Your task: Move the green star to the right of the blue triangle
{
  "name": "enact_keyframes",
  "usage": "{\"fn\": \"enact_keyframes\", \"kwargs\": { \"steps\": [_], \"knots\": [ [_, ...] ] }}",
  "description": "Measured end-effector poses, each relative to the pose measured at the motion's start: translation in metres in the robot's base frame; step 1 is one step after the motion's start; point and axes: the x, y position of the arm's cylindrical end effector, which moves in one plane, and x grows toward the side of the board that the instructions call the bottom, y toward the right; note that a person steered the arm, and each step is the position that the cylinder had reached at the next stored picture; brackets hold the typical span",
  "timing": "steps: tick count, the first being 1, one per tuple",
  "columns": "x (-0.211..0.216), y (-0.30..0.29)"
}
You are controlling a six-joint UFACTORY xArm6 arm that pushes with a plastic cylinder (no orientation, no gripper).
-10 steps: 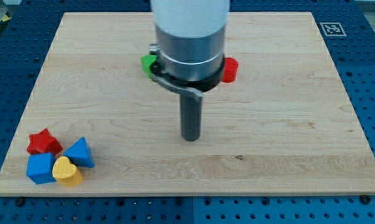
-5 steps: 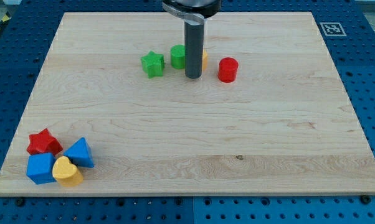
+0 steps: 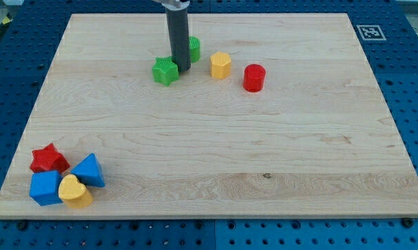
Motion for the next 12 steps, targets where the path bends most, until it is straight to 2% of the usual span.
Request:
{"fn": "enact_keyframes", "kwargs": {
  "steps": [4,7,8,9,10,12],
  "knots": [
    [0.008,-0.012],
    [0.006,-0.074],
    [-0.019,-0.106],
    [0.004,-0.109],
    [0.006,-0.108],
    [0.022,-0.075]
  ]
}}
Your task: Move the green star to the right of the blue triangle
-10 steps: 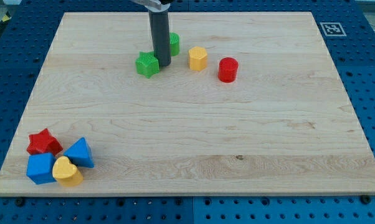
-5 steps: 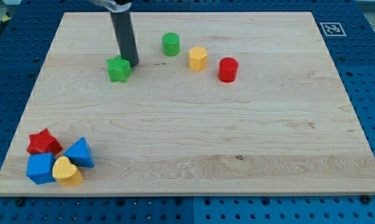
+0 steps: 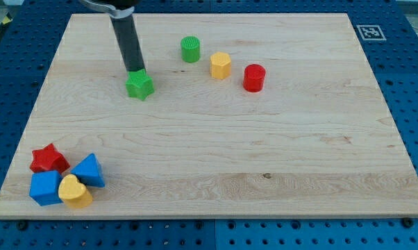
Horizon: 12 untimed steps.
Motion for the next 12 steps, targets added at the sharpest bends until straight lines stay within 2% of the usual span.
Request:
{"fn": "enact_keyframes", "kwargs": {
  "steps": [3,8,12],
  "knots": [
    [0.040,0.030],
    [0.044,0.025],
    [0.081,0.025]
  ]
}}
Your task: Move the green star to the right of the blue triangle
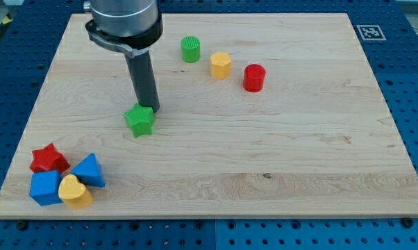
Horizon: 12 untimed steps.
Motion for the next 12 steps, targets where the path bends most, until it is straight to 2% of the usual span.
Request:
{"fn": "enact_keyframes", "kwargs": {
  "steps": [3,5,9,12],
  "knots": [
    [0.042,0.000],
    [0.034,-0.017],
    [0.081,-0.022],
    [0.100,-0.022]
  ]
}}
